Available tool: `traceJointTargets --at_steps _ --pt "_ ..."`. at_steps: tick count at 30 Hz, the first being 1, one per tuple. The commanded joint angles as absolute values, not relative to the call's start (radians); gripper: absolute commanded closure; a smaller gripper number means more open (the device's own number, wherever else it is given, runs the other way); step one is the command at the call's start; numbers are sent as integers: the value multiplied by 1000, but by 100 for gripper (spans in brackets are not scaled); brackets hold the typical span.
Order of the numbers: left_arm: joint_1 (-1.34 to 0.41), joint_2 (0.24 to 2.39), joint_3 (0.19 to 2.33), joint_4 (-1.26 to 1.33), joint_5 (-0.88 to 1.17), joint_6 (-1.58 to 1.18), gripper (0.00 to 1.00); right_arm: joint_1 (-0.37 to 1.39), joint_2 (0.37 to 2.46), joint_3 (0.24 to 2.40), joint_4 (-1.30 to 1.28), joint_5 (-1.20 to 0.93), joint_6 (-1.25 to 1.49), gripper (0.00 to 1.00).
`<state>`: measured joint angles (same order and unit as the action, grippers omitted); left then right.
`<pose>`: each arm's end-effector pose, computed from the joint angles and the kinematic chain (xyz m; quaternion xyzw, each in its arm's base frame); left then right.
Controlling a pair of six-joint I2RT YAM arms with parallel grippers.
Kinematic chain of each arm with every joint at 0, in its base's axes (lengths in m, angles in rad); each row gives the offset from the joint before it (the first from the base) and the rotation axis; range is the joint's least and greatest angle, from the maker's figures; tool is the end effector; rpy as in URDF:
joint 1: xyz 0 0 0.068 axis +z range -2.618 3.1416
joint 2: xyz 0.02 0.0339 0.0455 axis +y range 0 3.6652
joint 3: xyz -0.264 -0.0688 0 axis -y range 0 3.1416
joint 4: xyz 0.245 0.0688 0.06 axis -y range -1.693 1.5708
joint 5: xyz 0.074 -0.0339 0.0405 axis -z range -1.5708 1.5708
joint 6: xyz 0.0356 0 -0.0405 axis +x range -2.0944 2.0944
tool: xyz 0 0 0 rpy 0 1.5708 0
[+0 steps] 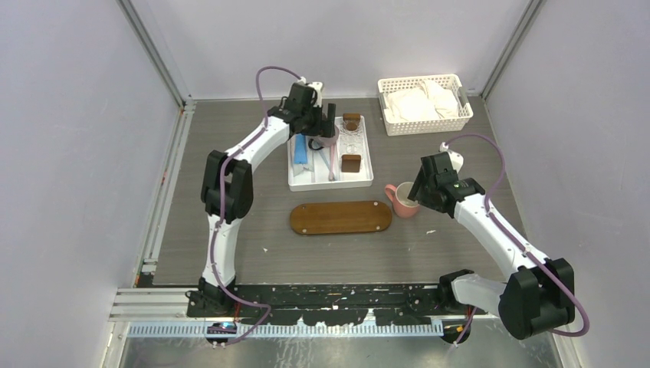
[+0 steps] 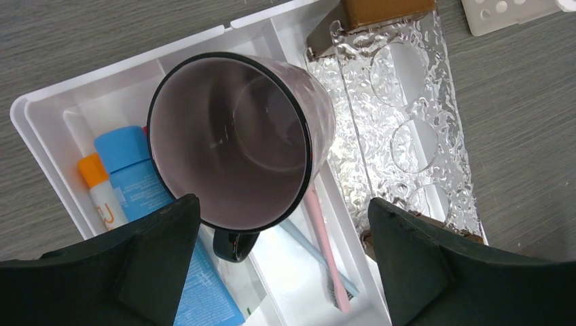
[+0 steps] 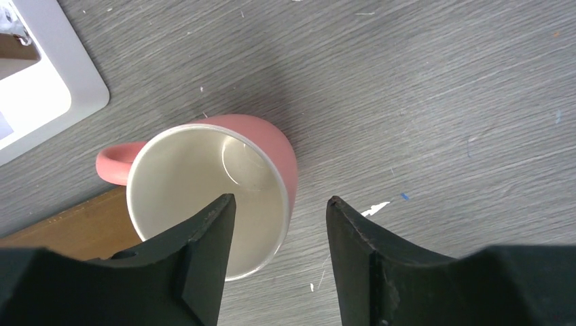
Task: Prepare toiletry sets of a toothbrush and toothpaste on the tray
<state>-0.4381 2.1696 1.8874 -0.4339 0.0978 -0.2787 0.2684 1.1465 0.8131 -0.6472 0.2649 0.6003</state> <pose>0.4544 -0.2167 0.2491 0.0926 0.9045 -0.1869 0.3721 0.2173 0.0501 0.2406 0.1945 0.9290 0.0067 0.3147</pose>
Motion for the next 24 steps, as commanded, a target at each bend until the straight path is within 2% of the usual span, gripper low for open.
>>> traceJointTargets --at_steps 1,7,10,13,14,17,19,20,24 --pt "-439 2194 1958 -425 93 -230 7 270 1124 819 -606 253 602 41" --pt "-440 2252 2026 -425 143 -219 34 269 1104 833 -609 246 594 40" --pt "-444 2292 2078 -446 157 -215 42 269 1099 832 -607 239 588 40" --pt "-450 2320 2107 -453 170 -212 45 267 1099 825 -599 227 586 40" --pt "-452 2326 2113 -455 175 -212 49 267 1100 821 -596 225 587 40" --pt "-456 2342 2135 -473 179 -215 70 265 1107 814 -585 211 586 40" --pt "-456 2349 2155 -496 172 -213 96 264 1110 812 -581 205 587 40" --pt "-456 2349 2158 -507 168 -210 99 264 1109 812 -579 199 587 40" --pt "-456 2305 2149 -529 137 -184 99 264 1103 806 -573 181 590 41"
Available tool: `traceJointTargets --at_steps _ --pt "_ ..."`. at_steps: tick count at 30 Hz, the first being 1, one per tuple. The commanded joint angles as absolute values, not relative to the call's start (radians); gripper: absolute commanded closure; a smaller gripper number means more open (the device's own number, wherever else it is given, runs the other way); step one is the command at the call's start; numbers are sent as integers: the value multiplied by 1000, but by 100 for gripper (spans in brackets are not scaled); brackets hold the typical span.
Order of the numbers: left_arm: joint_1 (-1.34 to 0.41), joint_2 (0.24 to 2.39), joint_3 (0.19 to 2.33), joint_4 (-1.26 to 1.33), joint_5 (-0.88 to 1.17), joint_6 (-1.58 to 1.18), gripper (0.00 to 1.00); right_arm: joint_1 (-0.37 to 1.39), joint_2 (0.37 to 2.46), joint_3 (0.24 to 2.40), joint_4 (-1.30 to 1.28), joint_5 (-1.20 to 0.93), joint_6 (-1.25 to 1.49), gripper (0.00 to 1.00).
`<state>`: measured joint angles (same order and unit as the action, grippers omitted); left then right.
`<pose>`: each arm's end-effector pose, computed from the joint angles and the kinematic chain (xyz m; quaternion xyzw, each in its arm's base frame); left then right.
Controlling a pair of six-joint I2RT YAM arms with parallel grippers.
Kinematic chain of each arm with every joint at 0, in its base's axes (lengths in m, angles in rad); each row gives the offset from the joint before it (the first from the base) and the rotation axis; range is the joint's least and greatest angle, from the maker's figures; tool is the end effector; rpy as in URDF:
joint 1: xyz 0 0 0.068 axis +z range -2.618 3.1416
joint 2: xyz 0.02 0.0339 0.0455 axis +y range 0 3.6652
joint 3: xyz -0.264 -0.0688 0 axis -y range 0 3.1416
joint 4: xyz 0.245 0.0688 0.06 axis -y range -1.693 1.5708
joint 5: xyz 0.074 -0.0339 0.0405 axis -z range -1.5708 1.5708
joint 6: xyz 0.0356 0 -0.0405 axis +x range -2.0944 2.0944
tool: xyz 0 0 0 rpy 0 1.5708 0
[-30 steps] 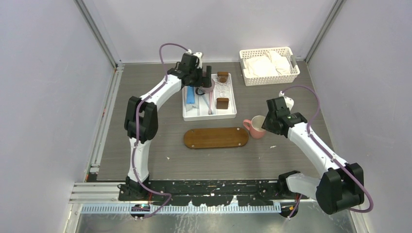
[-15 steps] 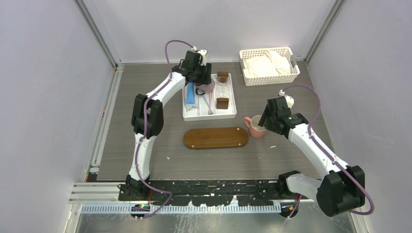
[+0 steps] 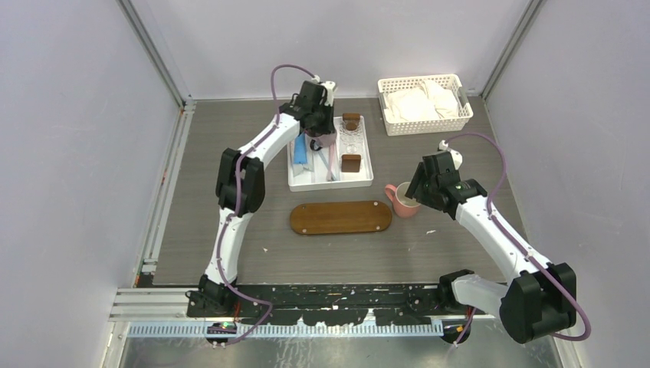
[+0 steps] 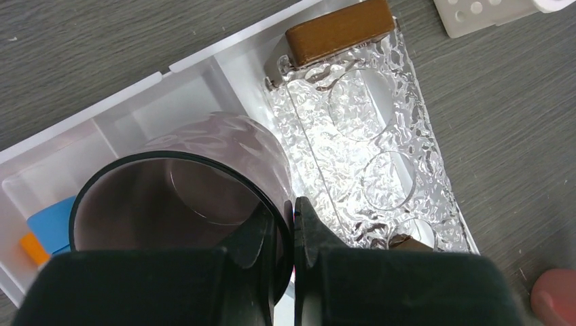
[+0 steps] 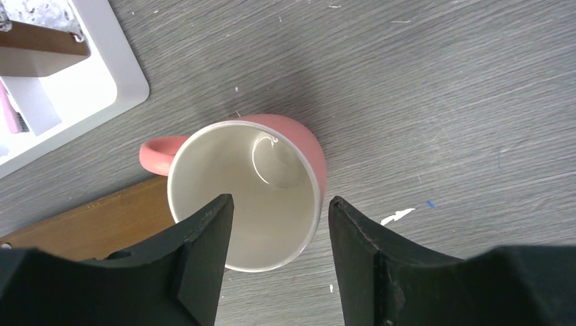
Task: Prepare toiletry sets of a toothbrush and toothpaste on the tray
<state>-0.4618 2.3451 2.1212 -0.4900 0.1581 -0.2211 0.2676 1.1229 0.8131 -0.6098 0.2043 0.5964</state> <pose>0.4803 -0.2453 0.2349 0.1414 0.8963 -0.2064 0.3662 0.2172 0.0521 0.2473 0.1864 0.9245 0.0455 0.3294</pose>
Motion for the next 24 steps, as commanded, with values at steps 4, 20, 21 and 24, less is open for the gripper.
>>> traceJointTargets --at_steps 4,20,21,24 --pt "-456 2245 2173 -590 96 -163 99 264 1097 806 -570 167 595 41" --pt "-478 1411 1480 -835 -361 -355 99 264 1063 956 -631 104 555 40" --pt "-477 1358 1413 -842 -372 -389 99 264 1077 968 -635 90 551 40" --pt "-479 1233 1210 -845 -372 -488 98 264 1113 999 -624 43 536 29"
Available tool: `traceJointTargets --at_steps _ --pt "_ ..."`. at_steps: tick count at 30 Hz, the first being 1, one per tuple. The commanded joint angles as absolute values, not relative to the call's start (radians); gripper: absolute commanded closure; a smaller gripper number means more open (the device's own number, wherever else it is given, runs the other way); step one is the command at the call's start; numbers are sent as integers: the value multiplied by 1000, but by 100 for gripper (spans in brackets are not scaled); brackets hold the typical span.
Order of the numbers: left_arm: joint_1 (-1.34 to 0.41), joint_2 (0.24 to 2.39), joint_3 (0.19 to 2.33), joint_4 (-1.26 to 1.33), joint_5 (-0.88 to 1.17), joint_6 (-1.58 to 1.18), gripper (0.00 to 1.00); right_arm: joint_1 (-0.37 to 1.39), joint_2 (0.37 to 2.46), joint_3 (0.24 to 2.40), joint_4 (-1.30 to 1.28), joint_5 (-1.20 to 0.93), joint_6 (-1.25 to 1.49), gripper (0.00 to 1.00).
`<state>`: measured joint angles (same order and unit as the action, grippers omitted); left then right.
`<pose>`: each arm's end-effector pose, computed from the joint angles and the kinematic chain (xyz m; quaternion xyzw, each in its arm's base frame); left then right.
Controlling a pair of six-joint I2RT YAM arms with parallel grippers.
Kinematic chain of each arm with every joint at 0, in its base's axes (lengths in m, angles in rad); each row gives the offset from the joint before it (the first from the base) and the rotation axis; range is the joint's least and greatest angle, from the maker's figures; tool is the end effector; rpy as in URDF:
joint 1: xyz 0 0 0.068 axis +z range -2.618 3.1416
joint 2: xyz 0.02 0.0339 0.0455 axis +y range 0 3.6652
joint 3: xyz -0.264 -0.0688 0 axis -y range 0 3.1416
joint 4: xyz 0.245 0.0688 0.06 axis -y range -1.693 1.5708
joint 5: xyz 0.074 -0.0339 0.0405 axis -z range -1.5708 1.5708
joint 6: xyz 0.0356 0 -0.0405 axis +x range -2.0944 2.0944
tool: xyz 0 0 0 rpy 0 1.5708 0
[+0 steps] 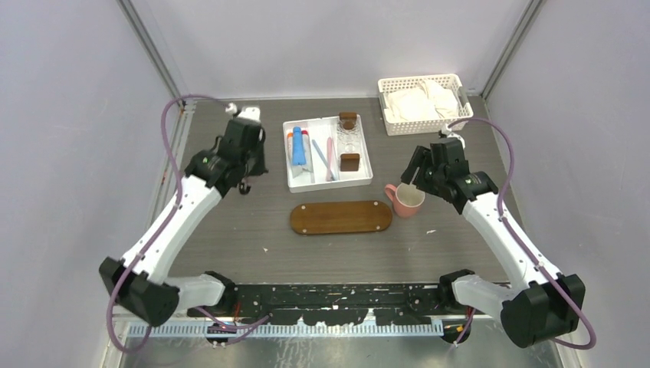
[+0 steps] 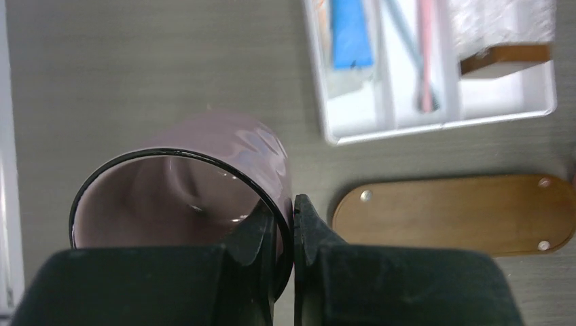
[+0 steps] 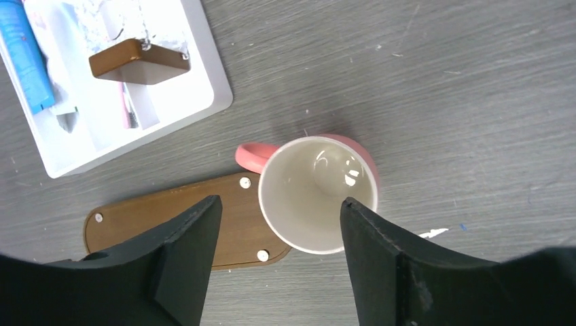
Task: Prepare toiletry sets of a toothbrush and toothpaste on the tray
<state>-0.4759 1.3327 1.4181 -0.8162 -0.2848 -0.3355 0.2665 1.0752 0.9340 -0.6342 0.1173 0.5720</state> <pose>0.2510 -0.1181 0.3785 0.0057 0.9057 -0.0402 0.4220 0.2168 0.0549 0.2941 0.1625 0.9062 0.1080 0.3751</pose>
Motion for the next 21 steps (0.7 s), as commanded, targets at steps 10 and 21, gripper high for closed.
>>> traceJointTargets --at_steps 10,21 --pt "-480 1146 934 -783 -403 -622 75 268 1508 1480 -746 -29 509 16" --pt "-470 1238 868 -658 -364 -624 58 339 1987 1941 -903 78 501 19"
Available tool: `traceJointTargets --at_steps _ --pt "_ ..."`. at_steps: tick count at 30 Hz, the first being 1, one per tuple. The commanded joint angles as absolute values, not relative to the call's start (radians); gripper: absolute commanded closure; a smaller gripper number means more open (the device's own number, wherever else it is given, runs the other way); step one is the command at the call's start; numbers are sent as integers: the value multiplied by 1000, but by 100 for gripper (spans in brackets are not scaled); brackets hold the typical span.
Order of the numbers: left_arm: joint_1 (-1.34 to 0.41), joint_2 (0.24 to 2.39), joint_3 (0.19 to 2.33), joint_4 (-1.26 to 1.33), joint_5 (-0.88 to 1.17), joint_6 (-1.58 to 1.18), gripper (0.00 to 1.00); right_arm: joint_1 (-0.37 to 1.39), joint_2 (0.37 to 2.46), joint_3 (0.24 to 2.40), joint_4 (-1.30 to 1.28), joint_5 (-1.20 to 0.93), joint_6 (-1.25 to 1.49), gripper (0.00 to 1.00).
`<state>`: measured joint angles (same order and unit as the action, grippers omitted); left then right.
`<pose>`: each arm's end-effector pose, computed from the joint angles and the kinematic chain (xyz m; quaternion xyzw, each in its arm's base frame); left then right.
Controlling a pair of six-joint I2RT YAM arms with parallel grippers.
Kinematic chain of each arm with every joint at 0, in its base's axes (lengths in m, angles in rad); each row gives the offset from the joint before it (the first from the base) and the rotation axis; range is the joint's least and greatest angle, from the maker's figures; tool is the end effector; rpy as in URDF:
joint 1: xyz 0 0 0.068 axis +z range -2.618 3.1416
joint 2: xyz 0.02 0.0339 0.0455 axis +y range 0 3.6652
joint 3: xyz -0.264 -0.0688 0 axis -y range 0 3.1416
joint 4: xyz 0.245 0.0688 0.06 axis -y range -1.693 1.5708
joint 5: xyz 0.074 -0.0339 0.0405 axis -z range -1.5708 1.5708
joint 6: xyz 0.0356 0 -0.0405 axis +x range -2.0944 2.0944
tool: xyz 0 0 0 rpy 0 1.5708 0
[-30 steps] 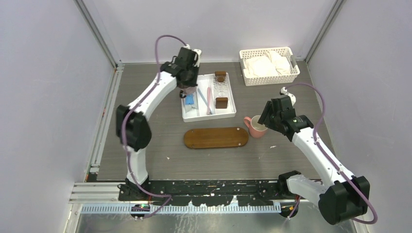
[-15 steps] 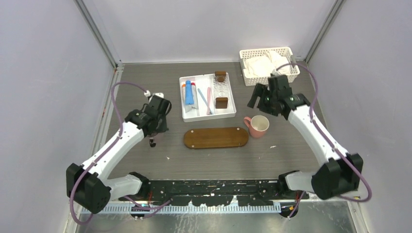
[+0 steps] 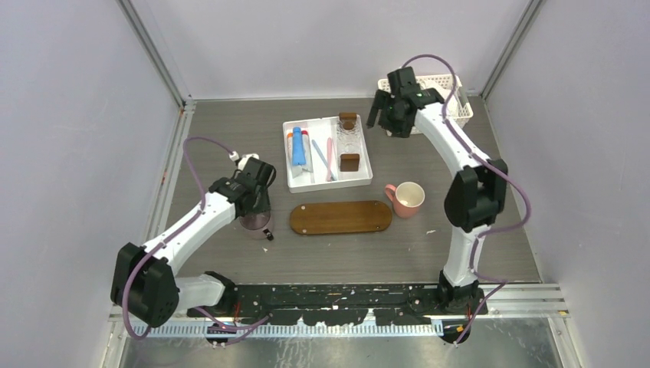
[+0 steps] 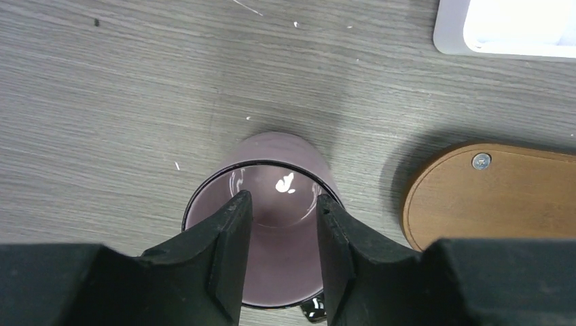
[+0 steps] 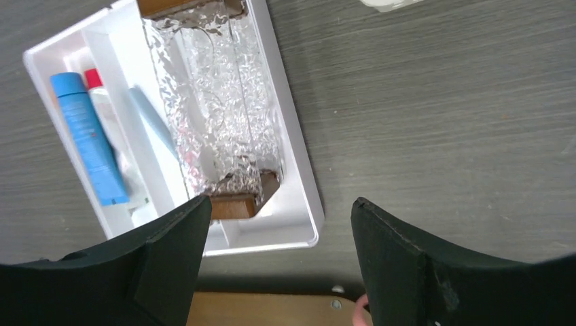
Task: Prepare toiletry sets of a toothbrush and toothpaste on the tray
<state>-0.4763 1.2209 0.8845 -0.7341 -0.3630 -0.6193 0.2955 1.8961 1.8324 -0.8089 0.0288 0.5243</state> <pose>0.2120 -0.0952 0.2431 -0.1126 0.9473 0.0225 0.2989 0.4051 0.1222 0.3240 0.1121 0.9329 0.1239 0.3191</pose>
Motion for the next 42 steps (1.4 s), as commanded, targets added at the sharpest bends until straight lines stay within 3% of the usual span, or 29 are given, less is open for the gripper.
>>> traceJointTargets --at_steps 1,6,29,37,42 --pt "-469 1240 865 -655 -363 -620 58 343 2010 1969 -914 80 499 19" --pt "-465 1230 862 -662 -356 -601 58 363 2149 2083 -953 77 474 21" --pt "-465 1020 874 -750 -327 -594 50 406 2402 2358 -1017 129 445 26" --pt "-465 972 871 -765 -331 -590 50 405 2434 2342 -1001 127 447 31" --pt "-465 957 868 -767 -333 -588 50 408 2439 2338 -998 120 441 55"
